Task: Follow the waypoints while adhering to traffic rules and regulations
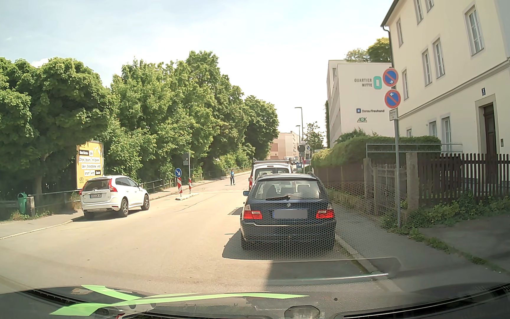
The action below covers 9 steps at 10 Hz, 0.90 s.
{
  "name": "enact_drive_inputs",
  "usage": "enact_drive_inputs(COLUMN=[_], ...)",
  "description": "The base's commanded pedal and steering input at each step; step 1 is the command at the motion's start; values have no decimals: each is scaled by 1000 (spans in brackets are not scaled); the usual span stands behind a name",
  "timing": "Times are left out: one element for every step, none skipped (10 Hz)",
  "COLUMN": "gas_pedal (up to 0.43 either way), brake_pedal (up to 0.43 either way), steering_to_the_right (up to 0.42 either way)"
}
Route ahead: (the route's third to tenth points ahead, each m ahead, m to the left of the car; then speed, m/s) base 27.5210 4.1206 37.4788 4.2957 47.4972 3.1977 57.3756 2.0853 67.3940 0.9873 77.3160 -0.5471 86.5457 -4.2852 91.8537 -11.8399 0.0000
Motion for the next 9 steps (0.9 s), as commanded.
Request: enact_drive_inputs(gas_pedal=[0, 0, 0, 0, 0, 0, 0, 0, 0], brake_pedal=[329, 329, 323, 329, 329, 323, 329, 323, 329], steering_to_the_right=[-416, -419, -419, -416, -413, -411, -410, -408, -403])
